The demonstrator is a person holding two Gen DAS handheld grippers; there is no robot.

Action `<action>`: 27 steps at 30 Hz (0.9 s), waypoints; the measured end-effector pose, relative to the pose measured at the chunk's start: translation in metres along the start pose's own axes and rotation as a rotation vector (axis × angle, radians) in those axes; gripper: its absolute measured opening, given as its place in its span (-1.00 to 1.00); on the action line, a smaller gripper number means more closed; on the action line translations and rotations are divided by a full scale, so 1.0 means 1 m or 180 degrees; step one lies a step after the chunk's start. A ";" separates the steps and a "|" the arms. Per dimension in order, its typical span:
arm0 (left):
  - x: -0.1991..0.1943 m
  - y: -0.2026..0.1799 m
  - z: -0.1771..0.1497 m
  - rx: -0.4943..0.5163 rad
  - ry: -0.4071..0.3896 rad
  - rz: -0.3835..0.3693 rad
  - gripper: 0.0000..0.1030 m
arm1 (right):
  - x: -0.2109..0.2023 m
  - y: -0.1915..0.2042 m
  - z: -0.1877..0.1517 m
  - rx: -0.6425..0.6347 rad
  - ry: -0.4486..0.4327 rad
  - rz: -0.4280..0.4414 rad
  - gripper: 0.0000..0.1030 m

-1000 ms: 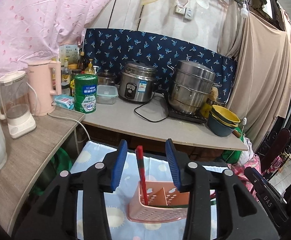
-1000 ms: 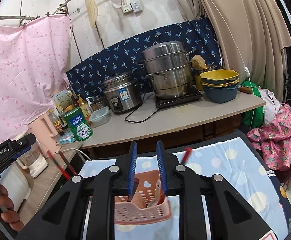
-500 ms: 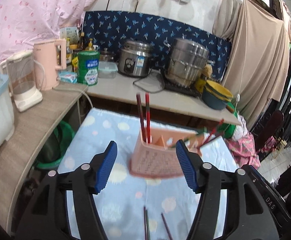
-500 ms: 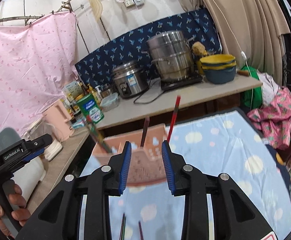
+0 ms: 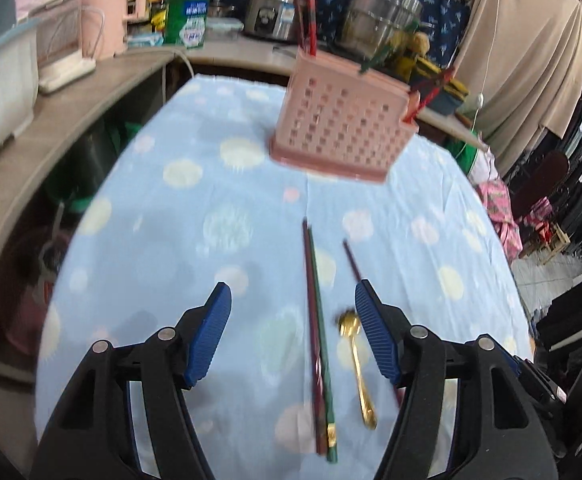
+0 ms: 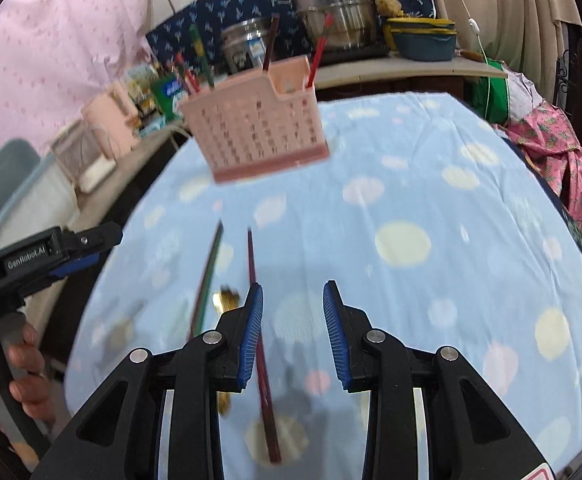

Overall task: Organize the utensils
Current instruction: 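Move both open tools back down over the dark red chopsticks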

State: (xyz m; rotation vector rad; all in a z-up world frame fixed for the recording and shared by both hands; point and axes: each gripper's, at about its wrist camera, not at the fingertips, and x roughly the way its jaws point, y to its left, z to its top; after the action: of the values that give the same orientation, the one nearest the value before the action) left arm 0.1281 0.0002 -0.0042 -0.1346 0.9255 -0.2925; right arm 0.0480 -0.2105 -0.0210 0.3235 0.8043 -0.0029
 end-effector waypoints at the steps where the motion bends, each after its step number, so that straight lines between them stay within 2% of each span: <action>1: 0.001 0.001 -0.008 0.0005 0.0032 0.0006 0.19 | 0.000 0.001 -0.010 -0.0019 0.0048 -0.0007 -0.40; 7: 0.009 0.000 -0.053 0.0093 0.0233 0.0094 0.19 | 0.004 0.005 -0.051 -0.0127 0.0284 0.0006 -0.40; 12: 0.010 -0.003 -0.076 0.0162 0.0345 0.0116 0.19 | 0.005 0.013 -0.067 -0.0245 0.0351 -0.0014 -0.40; 23: 0.009 -0.008 -0.092 0.0261 0.0359 0.0111 0.19 | 0.010 0.021 -0.080 -0.0365 0.0428 -0.0020 -0.40; 27: 0.011 -0.012 -0.096 0.0310 0.0362 0.0126 0.18 | 0.014 0.021 -0.083 -0.0381 0.0457 -0.0057 -0.51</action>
State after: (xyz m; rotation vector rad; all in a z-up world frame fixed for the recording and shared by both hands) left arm 0.0553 -0.0130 -0.0666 -0.0099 1.0234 -0.3104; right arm 0.0017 -0.1656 -0.0786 0.2049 0.9455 0.0520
